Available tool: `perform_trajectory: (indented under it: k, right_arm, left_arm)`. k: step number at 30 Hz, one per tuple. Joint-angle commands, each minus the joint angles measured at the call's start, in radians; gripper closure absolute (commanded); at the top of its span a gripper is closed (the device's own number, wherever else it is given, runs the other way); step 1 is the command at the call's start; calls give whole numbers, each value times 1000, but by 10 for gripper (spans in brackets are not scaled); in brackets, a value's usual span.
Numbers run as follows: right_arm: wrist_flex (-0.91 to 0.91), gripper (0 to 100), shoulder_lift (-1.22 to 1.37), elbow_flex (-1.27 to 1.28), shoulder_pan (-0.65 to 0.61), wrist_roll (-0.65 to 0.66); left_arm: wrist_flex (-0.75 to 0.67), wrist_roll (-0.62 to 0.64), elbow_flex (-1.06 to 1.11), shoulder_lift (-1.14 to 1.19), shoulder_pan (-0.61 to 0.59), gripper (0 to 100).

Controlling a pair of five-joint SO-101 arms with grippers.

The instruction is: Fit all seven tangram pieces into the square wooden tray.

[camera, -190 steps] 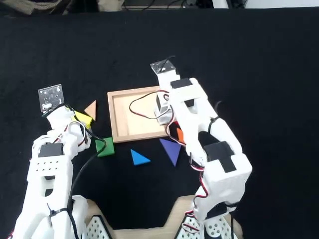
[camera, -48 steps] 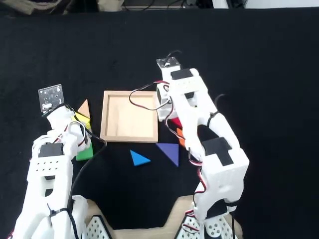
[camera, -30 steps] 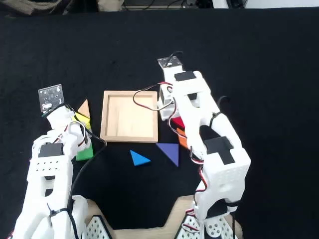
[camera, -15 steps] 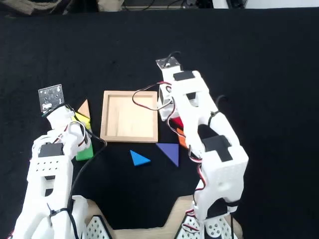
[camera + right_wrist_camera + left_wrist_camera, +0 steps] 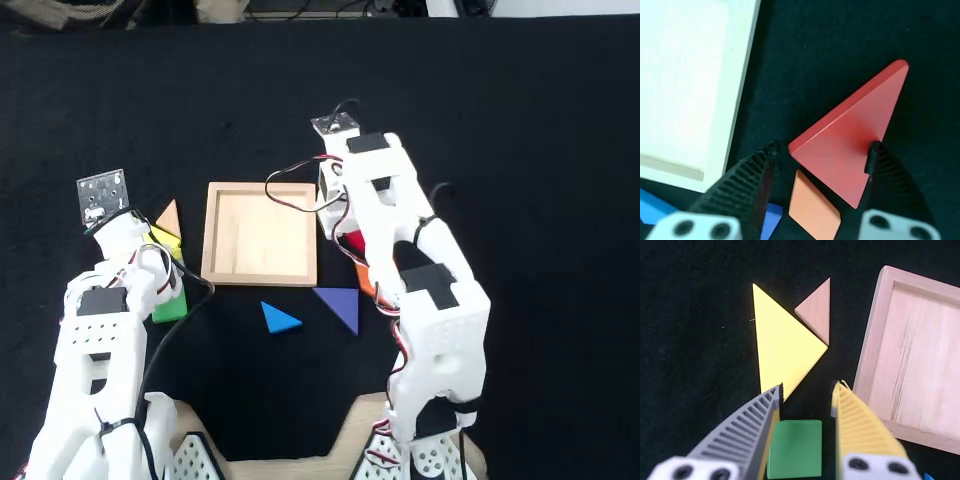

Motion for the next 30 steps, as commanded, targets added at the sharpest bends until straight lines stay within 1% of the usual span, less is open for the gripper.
perform_trajectory:
  k: [1, 9, 17, 18, 23, 28, 30]
  right_arm:
    - [8, 736, 24, 2, 18, 23]
    - [5, 737, 30, 1, 31, 28]
    - [35, 738, 81, -61, 48, 25]
    - [35, 743, 82, -61, 52, 25]
    - [28, 831, 79, -61, 54, 25]
    - [15, 844, 77, -62, 54, 25]
    - [14, 867, 76, -62, 55, 25]
  left_arm:
    - [-17, 5, -5, -8, -1, 830]
    - [-17, 5, -5, -8, -1, 830]
    - [-17, 5, -5, -8, -1, 830]
    - [-17, 5, -5, -8, -1, 830]
    - [-17, 3, -5, -8, -1, 830]
    - [-17, 3, -5, -8, -1, 830]
    - [-17, 2, -5, -8, -1, 830]
